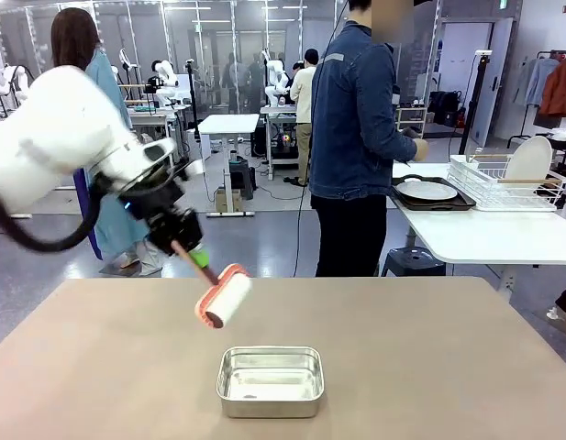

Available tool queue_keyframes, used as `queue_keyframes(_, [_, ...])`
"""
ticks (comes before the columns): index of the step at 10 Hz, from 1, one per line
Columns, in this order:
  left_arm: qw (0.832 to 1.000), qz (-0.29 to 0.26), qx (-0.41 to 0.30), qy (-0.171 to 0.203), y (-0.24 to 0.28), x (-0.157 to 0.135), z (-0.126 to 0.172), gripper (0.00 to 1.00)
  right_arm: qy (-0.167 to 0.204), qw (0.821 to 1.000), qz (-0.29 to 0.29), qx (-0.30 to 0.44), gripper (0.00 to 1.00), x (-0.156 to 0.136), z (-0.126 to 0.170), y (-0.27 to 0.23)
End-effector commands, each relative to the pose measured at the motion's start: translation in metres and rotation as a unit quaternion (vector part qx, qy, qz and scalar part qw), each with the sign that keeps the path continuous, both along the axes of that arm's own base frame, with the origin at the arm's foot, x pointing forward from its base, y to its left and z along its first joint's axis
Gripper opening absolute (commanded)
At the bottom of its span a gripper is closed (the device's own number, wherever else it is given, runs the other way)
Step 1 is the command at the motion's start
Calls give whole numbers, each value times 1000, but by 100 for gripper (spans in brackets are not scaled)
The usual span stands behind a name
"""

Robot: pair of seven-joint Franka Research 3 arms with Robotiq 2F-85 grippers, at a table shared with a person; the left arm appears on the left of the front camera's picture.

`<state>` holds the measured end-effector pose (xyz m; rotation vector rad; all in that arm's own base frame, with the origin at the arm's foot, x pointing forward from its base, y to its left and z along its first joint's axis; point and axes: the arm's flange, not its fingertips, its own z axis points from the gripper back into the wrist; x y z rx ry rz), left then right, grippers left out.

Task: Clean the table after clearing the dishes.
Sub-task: When the right (or left) Handle tray is removed, use the right hand (or left hand) to clean the right (or left) side of the table with the Lint Roller.

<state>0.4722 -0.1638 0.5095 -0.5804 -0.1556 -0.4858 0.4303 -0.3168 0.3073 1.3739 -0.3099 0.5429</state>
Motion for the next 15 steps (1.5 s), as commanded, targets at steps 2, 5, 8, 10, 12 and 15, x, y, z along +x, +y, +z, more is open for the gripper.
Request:
queue_keyframes(2, [990,134,-21,-26,31,-21,-51,0,0,1000,-1,-6,100,-6,2,7])
queue_keyframes(5, [995,98,-13,3,39,-6,-50,0,0,1000,-1,-6,100,-6,2,7])
queue_keyframes(8, [995,98,-13,3,39,-6,-50,0,0,1000,-1,-6,100,-6,2,7])
queue_keyframes(10, [995,98,-15,-6,36,-9,-55,21,0,1000,-1,-6,100,-6,2,7])
queue_keyframes(12, [990,114,-46,63,60,13,-84,21,0,1000,-1,-6,100,-6,2,7])
queue_keyframes(15, [982,156,-86,63,75,16,-123,21,0,1000,-1,-6,100,-6,2,7])
